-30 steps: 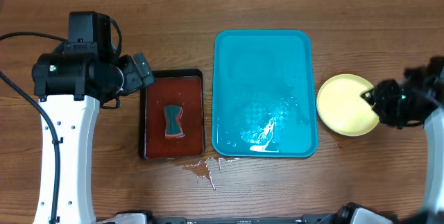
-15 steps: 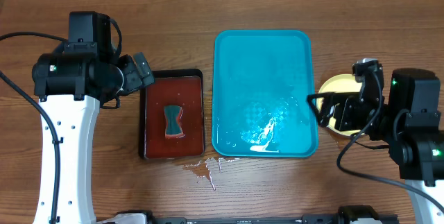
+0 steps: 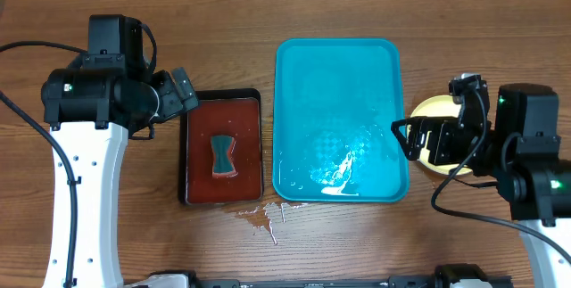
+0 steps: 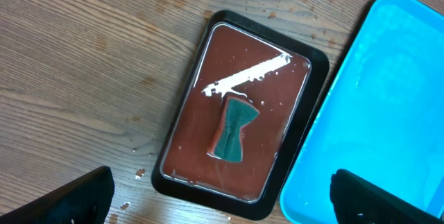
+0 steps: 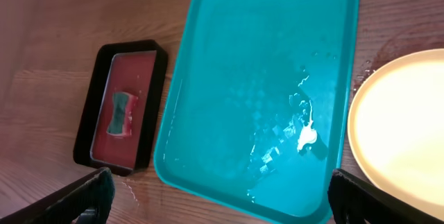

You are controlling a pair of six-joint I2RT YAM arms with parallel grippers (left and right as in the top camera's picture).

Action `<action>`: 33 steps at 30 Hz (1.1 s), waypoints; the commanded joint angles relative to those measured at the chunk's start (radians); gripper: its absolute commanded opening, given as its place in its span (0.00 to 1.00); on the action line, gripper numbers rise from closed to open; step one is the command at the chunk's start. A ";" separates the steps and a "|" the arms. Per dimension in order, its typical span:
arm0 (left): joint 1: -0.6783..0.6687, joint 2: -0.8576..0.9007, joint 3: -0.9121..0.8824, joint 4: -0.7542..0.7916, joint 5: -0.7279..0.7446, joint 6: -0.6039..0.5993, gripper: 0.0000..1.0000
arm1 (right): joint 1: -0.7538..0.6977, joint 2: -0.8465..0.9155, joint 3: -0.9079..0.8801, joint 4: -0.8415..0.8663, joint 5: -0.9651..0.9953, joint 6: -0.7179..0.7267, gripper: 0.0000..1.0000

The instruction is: Clean dirty plates on tray and stack at the side

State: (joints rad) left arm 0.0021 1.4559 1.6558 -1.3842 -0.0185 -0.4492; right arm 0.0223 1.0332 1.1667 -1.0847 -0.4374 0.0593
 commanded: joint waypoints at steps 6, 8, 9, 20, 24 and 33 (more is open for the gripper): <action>0.004 -0.003 0.011 0.000 0.008 0.000 1.00 | 0.010 0.018 0.016 -0.019 0.010 -0.008 1.00; 0.004 -0.003 0.011 0.000 0.009 0.000 1.00 | 0.010 -0.001 0.016 -0.004 0.030 -0.008 1.00; 0.004 -0.003 0.011 0.000 0.008 0.000 1.00 | 0.010 -0.023 0.015 0.016 0.037 -0.008 1.00; 0.004 -0.003 0.011 0.000 0.008 0.000 1.00 | -0.001 -0.418 -0.122 0.306 0.251 -0.009 1.00; 0.004 -0.003 0.011 0.000 0.008 0.000 1.00 | -0.014 -0.519 -0.216 0.341 0.256 -0.008 1.00; 0.004 -0.003 0.011 0.000 0.008 0.000 1.00 | -0.031 -0.747 -0.598 0.551 0.223 -0.007 1.00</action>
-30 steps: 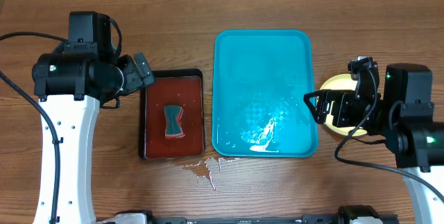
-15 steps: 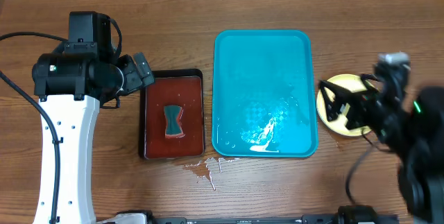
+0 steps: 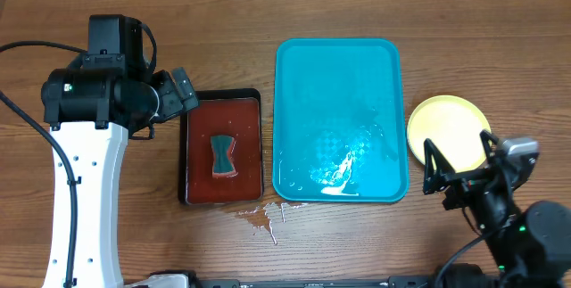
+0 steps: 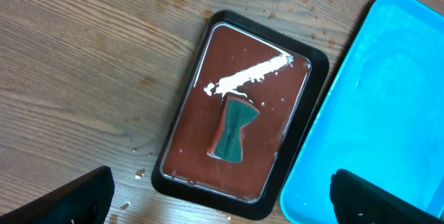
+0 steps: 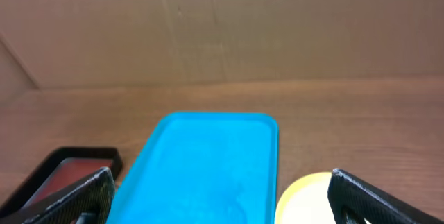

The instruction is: Clean dirty plates on tray and stack at the side

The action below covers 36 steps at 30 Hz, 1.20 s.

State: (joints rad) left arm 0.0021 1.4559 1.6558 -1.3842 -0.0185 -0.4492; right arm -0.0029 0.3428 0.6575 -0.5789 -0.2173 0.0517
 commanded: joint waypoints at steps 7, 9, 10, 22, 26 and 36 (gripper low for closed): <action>0.004 -0.003 0.011 0.000 0.009 0.000 1.00 | -0.004 -0.209 -0.333 0.283 -0.023 0.000 1.00; 0.004 -0.003 0.011 0.000 0.008 0.000 1.00 | -0.004 -0.256 -0.396 0.349 -0.023 0.000 1.00; 0.004 -0.003 0.011 0.000 0.008 0.000 1.00 | -0.004 -0.270 -0.413 0.365 -0.023 0.000 1.00; 0.004 -0.003 0.011 0.000 0.008 0.000 1.00 | -0.004 -0.340 -0.626 0.568 -0.023 0.000 1.00; 0.004 -0.003 0.011 0.000 0.008 0.000 1.00 | -0.004 -0.340 -0.650 0.582 -0.015 0.000 1.00; 0.004 -0.003 0.011 0.000 0.008 0.000 1.00 | -0.004 -0.339 -0.650 0.516 -0.008 0.000 1.00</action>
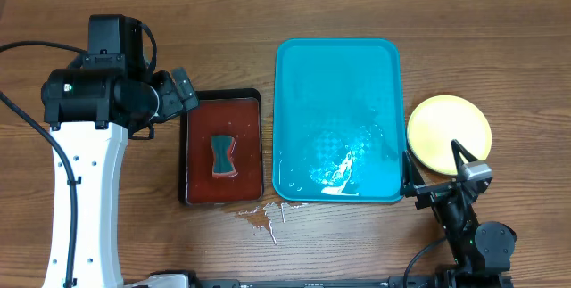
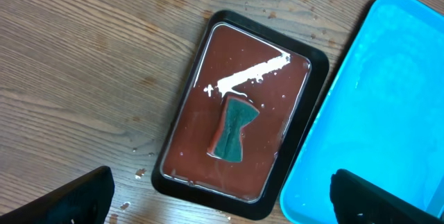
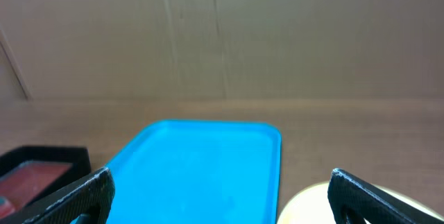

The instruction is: Clean dirty plates on tray and stack at the side

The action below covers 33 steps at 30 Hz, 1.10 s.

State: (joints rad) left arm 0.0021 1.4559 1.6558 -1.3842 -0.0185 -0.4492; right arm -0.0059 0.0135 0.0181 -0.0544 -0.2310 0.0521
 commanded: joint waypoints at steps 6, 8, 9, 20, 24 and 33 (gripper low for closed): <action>0.004 -0.003 0.011 0.000 0.009 0.000 1.00 | -0.001 -0.009 -0.010 -0.006 0.006 -0.001 1.00; 0.004 -0.003 0.011 0.000 0.008 0.000 1.00 | -0.001 -0.009 -0.010 -0.006 0.006 -0.001 1.00; 0.004 -0.003 0.011 0.000 0.009 0.000 1.00 | -0.001 -0.009 -0.010 -0.007 0.006 -0.001 1.00; 0.004 -0.003 0.011 0.000 0.008 0.000 1.00 | -0.001 -0.009 -0.010 -0.007 0.006 0.000 1.00; 0.004 -0.005 0.011 0.001 0.008 0.000 1.00 | -0.001 -0.009 -0.010 -0.006 0.006 -0.001 1.00; -0.068 -0.181 -0.037 0.128 -0.070 0.019 1.00 | -0.001 -0.009 -0.010 -0.006 0.006 -0.001 1.00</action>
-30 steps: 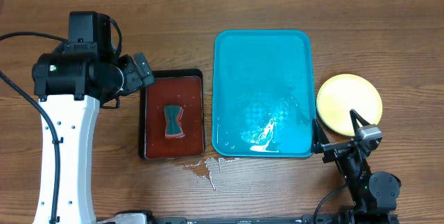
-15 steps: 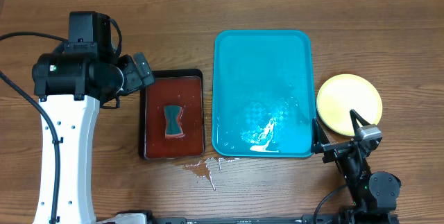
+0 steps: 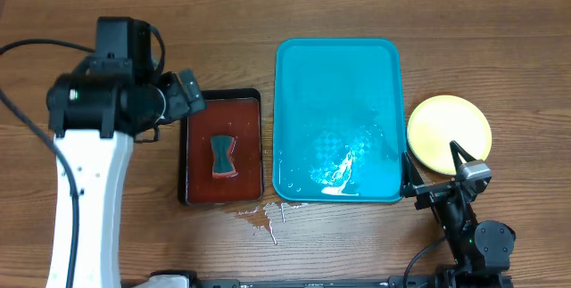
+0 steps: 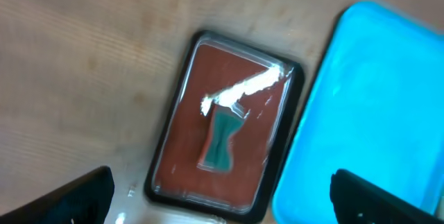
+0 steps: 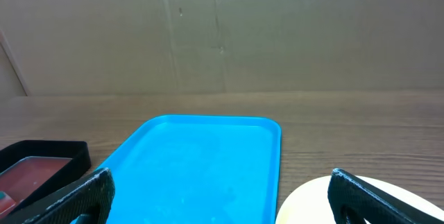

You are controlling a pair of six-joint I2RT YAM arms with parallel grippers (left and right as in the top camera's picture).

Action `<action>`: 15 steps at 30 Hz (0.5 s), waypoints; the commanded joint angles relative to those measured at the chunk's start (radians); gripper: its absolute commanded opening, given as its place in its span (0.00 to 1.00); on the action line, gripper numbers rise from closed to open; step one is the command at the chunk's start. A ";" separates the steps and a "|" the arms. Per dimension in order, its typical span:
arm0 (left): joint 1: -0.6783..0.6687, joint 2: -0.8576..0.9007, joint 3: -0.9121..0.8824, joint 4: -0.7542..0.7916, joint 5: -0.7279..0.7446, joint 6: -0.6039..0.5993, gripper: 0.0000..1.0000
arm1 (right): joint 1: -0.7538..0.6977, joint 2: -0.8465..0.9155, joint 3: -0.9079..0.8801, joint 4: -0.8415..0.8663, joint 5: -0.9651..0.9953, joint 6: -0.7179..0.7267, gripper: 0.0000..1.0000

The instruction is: Clean dirty plates on tray and stack at the side

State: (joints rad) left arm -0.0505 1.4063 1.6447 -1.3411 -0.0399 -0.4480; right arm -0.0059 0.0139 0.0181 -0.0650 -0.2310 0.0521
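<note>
One yellow plate (image 3: 449,133) lies on the table just right of the blue tray (image 3: 294,65), which holds only a film of water (image 3: 339,172). The plate's edge (image 5: 361,200) shows low in the right wrist view beside the blue tray (image 5: 201,161). My right gripper (image 3: 432,170) sits low at the front right, open and holding nothing, facing across the table. My left gripper (image 3: 181,92) hangs open above the black tray's (image 3: 189,145) left side. In the blurred left wrist view, the green sponge (image 4: 220,139) lies in reddish liquid.
A splash of brown liquid (image 3: 259,215) marks the wood in front of the black tray. A cardboard wall (image 5: 222,30) stands behind the table. The black tray's corner (image 5: 41,158) shows at the left of the right wrist view.
My left arm has shifted slightly to the right, and its wrist view is now blurred with the black tray sitting higher and smaller. The right arm has stayed where it was.
My right gripper was first open over the yellow plate beside the blue tray, looking down. Then it stood nearer the front right, facing across the table, then folded low at the front edge. The left arm hung still over the black tray until its slight shift now.
</note>
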 commanded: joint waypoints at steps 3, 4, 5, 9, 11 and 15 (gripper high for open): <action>-0.015 -0.251 -0.116 0.238 -0.045 0.048 1.00 | -0.001 -0.009 -0.010 0.004 0.006 0.000 1.00; -0.015 -0.298 -0.158 0.293 -0.045 0.057 1.00 | -0.001 -0.009 -0.010 0.004 0.006 0.000 1.00; -0.015 -0.345 -0.204 0.349 -0.039 0.065 1.00 | -0.001 -0.009 -0.010 0.004 0.006 -0.001 1.00; -0.015 -0.528 -0.394 0.545 0.000 0.150 1.00 | -0.001 -0.009 -0.010 0.004 0.006 -0.001 1.00; -0.014 -0.610 -0.486 0.621 0.024 0.192 1.00 | -0.001 -0.009 -0.010 0.004 0.006 0.000 1.00; -0.002 -0.754 -0.652 0.741 0.061 0.233 1.00 | -0.001 -0.009 -0.010 0.004 0.006 -0.001 1.00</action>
State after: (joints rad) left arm -0.0643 0.7338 1.1076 -0.6521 -0.0288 -0.2981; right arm -0.0059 0.0139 0.0181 -0.0681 -0.2310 0.0517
